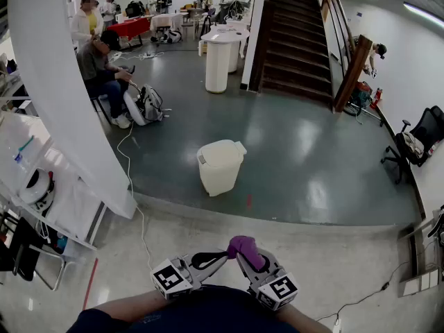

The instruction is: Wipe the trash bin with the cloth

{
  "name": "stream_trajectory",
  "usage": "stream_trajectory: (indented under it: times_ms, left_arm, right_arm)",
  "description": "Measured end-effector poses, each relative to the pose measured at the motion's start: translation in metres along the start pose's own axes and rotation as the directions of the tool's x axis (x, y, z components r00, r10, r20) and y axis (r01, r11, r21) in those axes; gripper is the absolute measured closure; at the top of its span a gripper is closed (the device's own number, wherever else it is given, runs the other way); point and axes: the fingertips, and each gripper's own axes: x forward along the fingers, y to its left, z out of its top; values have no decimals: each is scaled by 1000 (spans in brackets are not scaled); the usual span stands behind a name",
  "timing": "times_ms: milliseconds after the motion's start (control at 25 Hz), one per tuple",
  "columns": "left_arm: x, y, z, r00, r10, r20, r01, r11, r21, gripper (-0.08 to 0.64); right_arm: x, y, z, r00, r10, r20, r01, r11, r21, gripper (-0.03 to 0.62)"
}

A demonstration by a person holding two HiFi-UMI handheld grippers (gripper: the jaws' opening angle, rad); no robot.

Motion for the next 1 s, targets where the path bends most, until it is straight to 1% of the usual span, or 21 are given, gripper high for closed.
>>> stream_trajectory:
  times_ms: [160, 320, 560, 880, 1000]
  left_arm:
    - [-4, 0, 0, 1000, 1, -2, -1, 1000, 3, 561]
    - [-9, 5, 0, 1000, 9, 3, -9, 1000, 3, 561]
    - [-22, 14, 2, 1000, 12, 8, -12, 1000, 2, 561]
    - [-42, 36, 8, 1000, 11, 25, -10, 1000, -2, 561]
    - [-54, 45, 12, 1000, 2, 26, -2, 1000, -11, 561]
  right_arm:
    - [3, 3, 0, 1000, 1, 4, -1, 1000, 0, 517]
    - [9, 6, -1, 1000, 5, -5, -5, 1000, 4, 518]
    - [23, 12, -2, 1000, 5, 5, -5, 1000, 7, 517]
    - [47, 20, 3, 1000, -18, 4, 18, 1000, 17, 517]
    - [59, 28, 4, 999, -29, -14, 29, 999, 25, 517]
